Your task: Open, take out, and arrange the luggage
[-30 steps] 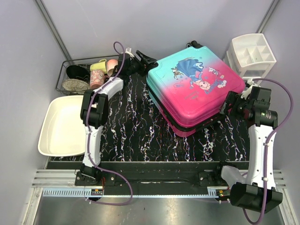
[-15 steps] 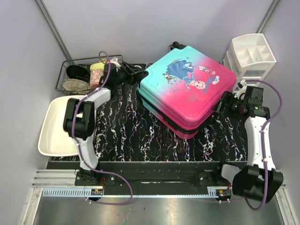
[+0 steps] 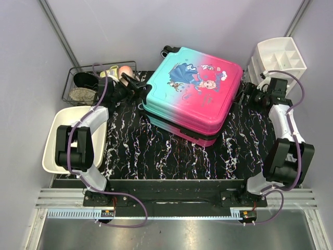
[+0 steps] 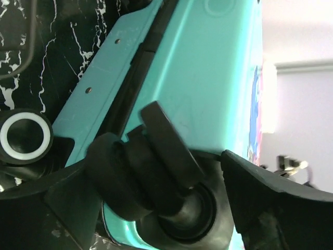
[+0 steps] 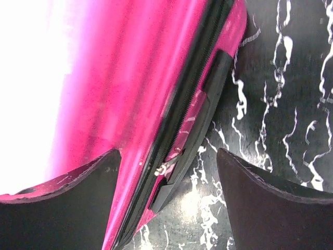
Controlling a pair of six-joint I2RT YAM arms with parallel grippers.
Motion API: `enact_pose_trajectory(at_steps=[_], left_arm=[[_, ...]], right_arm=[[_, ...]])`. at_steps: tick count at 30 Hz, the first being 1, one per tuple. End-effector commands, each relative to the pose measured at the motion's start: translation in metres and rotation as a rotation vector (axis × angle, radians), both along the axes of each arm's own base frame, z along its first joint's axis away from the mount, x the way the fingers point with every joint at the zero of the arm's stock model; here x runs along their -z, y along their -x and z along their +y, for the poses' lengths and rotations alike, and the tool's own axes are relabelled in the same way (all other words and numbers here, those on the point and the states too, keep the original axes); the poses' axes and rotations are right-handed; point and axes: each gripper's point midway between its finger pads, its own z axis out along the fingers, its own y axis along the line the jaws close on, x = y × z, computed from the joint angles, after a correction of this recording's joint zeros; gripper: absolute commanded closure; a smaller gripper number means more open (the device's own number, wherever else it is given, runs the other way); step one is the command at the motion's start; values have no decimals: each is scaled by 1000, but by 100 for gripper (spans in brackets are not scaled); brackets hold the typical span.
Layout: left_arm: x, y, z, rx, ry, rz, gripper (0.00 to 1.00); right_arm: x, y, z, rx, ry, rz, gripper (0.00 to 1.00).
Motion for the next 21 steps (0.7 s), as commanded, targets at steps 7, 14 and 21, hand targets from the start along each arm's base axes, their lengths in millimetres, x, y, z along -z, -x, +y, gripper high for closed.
enact_pose_trajectory(at_steps=[7, 14, 21], left_arm=[[-68, 70, -9, 543, -401, -332, 1], [-107, 99, 9, 607, -609, -631, 1], [-106, 104, 10, 637, -610, -604, 1]], right_arm=[[-73, 56, -12, -470, 166, -474, 23], [-23, 63, -9, -705, 237, -651, 30], [18, 44, -5, -860, 295, -764, 34]])
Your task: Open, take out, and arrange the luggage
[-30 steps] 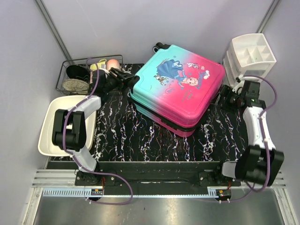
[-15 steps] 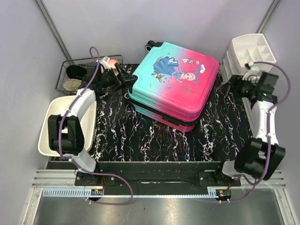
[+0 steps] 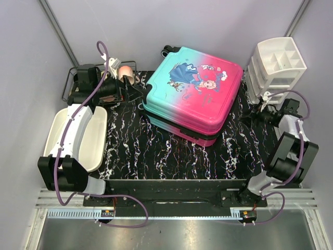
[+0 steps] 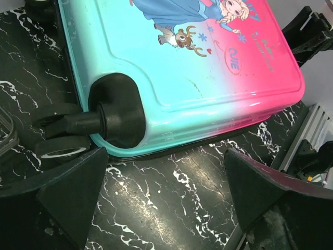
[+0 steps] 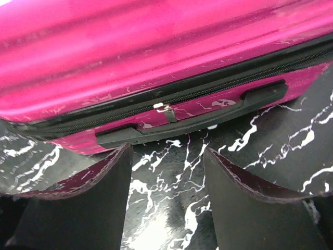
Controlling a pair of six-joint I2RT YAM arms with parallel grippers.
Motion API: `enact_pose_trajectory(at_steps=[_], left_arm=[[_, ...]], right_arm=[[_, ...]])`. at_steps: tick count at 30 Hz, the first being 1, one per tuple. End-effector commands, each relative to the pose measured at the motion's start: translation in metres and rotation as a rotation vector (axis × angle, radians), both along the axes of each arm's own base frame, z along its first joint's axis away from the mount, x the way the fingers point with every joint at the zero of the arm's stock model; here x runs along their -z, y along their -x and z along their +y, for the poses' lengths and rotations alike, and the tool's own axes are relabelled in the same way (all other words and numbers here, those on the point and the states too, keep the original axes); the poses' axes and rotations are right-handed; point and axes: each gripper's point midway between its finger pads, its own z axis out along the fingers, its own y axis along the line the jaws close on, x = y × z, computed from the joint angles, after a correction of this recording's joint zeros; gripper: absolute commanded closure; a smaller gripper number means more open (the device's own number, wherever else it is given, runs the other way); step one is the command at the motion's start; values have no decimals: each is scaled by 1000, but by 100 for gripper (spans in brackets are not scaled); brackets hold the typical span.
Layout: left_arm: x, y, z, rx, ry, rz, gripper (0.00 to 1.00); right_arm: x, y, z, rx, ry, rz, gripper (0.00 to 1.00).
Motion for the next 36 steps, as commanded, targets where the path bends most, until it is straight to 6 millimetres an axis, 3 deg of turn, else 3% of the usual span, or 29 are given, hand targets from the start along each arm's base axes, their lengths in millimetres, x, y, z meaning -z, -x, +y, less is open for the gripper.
enact_pose_trajectory(at_steps=[1, 8, 16, 19, 24, 26, 30, 31, 33, 36], left_arm=[[2, 6, -1, 61, -36, -29, 1], [18, 8, 1, 53, -40, 19, 1], [19, 3, 2, 42, -51, 12, 1], [26, -5, 5, 10, -60, 34, 1], [32, -7, 4, 3, -38, 75, 1], [35, -7, 5, -3, -43, 80, 1], [36, -6, 5, 0, -48, 80, 1], [36, -7, 5, 2, -46, 82, 1], [36, -8, 4, 4, -44, 84, 1], [38, -11, 4, 4, -43, 89, 1]], right_arm=[[8, -14, 11, -164, 79, -215, 35], [28, -27, 24, -261, 185, -272, 38], [45, -38, 25, -322, 250, -289, 39], [47, -38, 35, -370, 283, -301, 41], [30, -41, 55, -395, 202, -291, 46], [32, -40, 58, -409, 204, -285, 48], [32, -41, 59, -410, 213, -280, 67], [33, -42, 58, -403, 206, -260, 83], [29, -47, 54, -374, 200, -202, 100], [18, -51, 48, -316, 191, -92, 100]])
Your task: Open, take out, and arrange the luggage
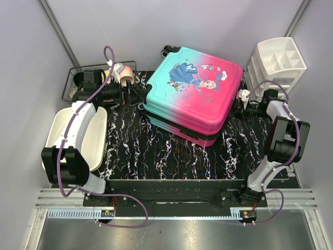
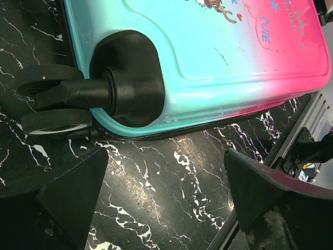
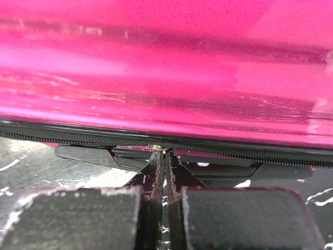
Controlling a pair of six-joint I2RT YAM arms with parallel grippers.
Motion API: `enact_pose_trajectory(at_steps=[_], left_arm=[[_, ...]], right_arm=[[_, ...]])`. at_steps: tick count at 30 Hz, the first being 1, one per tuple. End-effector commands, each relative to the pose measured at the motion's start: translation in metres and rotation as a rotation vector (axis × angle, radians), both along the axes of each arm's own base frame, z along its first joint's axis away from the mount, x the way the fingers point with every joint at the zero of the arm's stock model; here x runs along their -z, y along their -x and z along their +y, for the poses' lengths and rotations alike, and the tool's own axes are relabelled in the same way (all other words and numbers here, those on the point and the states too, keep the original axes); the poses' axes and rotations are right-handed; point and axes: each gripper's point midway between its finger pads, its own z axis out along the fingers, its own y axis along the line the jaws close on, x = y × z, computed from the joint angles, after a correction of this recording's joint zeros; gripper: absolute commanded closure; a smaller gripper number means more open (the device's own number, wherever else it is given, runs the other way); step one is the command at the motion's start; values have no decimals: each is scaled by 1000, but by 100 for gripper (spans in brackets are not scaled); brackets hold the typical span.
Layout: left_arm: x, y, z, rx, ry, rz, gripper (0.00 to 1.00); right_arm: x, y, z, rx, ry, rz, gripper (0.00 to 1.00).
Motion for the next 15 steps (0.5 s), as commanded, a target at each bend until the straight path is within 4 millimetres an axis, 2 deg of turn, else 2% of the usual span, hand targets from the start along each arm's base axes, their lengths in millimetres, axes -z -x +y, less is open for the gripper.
enact_pose_trajectory(at_steps=[1, 4, 5, 6, 9, 12, 14, 15], left_arm=[[-4, -10, 1, -6, 1, -39, 1], [-1, -9, -1, 3, 16, -22, 1], [-1, -10, -1, 2, 20, -18, 1], [0, -11, -2, 1, 24, -19, 1], [1, -11, -3, 3, 35, -12, 1], [2, -11, -4, 6, 43, -5, 1], [4, -10, -4, 5, 45, 2, 1], [4, -10, -4, 4, 46, 2, 1]], right_arm=[[-32, -13, 0, 74, -20, 104, 100], [-48, -6, -3, 122, -29, 242, 100], [-53, -2, -1, 119, -41, 278, 100], [-68, 6, 4, 113, -73, 342, 100], [-81, 21, 12, 129, -140, 523, 100], [-70, 36, 14, 127, -152, 663, 100], [-61, 45, 15, 118, -138, 692, 100], [-47, 53, 14, 110, -117, 696, 100]])
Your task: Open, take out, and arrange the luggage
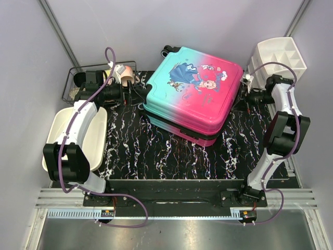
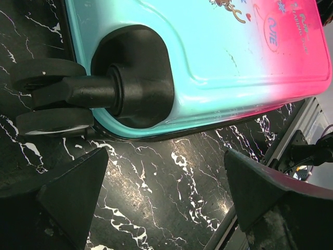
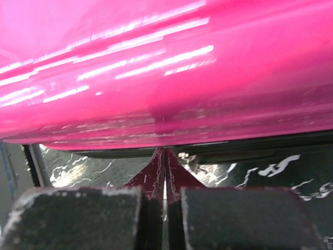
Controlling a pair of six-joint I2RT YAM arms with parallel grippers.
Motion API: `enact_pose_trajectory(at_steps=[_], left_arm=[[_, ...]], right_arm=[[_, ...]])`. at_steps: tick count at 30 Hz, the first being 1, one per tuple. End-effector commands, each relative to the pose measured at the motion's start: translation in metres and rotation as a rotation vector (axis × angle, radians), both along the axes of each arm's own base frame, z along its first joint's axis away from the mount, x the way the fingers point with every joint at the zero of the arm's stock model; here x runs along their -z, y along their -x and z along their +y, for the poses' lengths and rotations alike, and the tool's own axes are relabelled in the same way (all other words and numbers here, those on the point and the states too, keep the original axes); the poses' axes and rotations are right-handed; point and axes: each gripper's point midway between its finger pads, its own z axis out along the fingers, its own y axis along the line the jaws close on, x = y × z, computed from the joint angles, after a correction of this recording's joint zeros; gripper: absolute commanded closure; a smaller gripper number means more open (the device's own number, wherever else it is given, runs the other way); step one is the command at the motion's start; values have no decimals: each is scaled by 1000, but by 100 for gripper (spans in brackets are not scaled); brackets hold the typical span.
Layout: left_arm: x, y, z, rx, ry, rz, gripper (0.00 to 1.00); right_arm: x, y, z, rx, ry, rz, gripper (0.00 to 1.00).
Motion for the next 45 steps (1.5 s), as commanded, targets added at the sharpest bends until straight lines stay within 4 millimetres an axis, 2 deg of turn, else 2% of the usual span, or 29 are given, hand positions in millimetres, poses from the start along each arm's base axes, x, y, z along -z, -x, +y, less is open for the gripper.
enact_pose_trajectory(at_steps=[1, 3, 4, 6, 7, 8, 14, 17, 18, 19, 20, 21, 22, 27, 38, 41, 44, 45], left_arm=[[-9, -4, -2, 16, 26, -48, 1], [-11, -3, -2, 19, 26, -54, 1], [-11, -1, -3, 24, 25, -57, 1], [-12, 1, -3, 29, 24, -66, 1], [-13, 3, -4, 37, 24, -74, 1], [-13, 3, -3, 35, 22, -77, 1], [-15, 9, -4, 51, 23, -87, 1], [-14, 9, 0, 30, 4, -97, 1], [-14, 9, 0, 28, 1, -105, 1], [-14, 10, 0, 28, 1, -109, 1], [-15, 10, 0, 28, 3, -117, 1], [-17, 10, -1, 30, 6, -127, 1], [-16, 11, -1, 31, 10, -123, 1], [-14, 11, -1, 28, 8, -119, 1], [-2, 14, 1, 14, -1, -88, 1], [-1, 13, 1, 12, -1, -83, 1], [0, 12, 1, 9, 0, -79, 1], [-2, 13, 1, 9, 0, -83, 1]], right_arm=[[6, 54, 16, -11, -53, 207, 100], [21, 59, 14, -18, -15, 162, 100], [16, 61, 14, -25, 2, 119, 85], [20, 57, 10, -27, 25, 45, 67], [14, 56, 9, -20, 31, 7, 61], [12, 54, 4, -2, 24, -15, 57], [4, 40, -16, 56, 22, -73, 55], [5, 31, -29, 100, 41, -113, 40], [12, 25, -33, 108, 67, -145, 34], [11, 24, -33, 109, 77, -175, 31], [10, 22, -32, 108, 71, -204, 23], [16, 18, -32, 111, 73, -243, 19], [13, 17, -29, 108, 78, -274, 17], [34, 9, -26, 101, 89, -307, 19], [42, -8, -9, 62, 83, -367, 30], [46, -10, 0, 35, 109, -367, 38], [50, -14, 4, 23, 130, -358, 50], [52, -15, 4, 22, 130, -348, 61]])
